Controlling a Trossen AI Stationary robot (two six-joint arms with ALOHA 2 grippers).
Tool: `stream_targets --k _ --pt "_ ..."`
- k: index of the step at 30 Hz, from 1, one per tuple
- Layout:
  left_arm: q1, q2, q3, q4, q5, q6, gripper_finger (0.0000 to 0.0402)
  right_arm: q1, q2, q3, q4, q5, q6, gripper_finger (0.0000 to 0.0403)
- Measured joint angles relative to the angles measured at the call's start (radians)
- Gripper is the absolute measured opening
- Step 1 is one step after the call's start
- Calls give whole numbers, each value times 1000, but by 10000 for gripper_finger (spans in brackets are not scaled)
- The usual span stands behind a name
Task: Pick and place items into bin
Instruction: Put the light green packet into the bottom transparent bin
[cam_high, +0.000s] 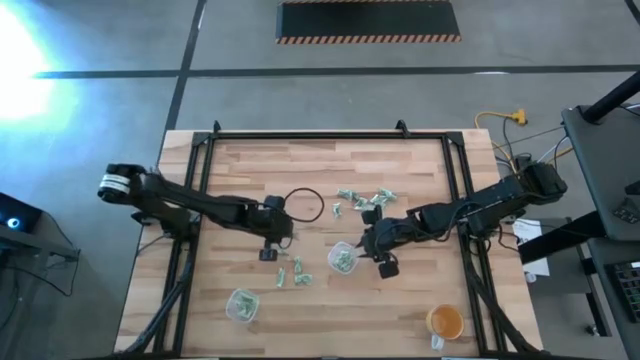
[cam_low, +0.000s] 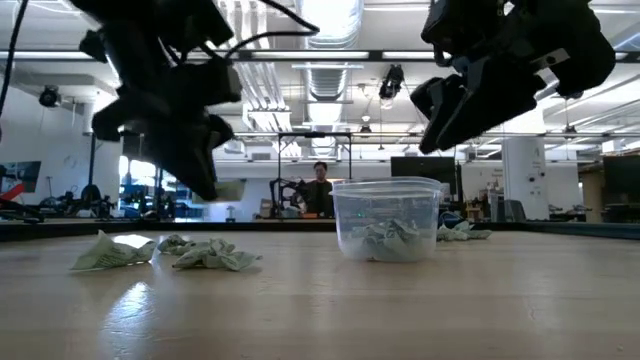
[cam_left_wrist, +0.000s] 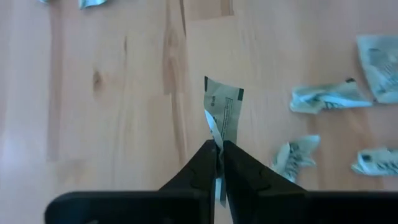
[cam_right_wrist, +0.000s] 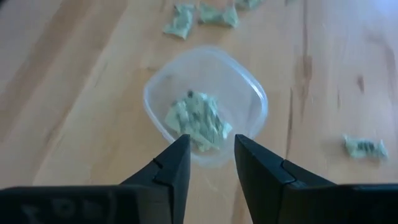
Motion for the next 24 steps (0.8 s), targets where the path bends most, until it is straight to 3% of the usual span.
stream_targets --k 13,24 --pt "-146 -234 -5 -158 5 -101 8 5 -10 0 -126 29 125 99" --pt "-320 -285 -12 -177 29 -211 8 29 -11 -1 -193 29 241 86"
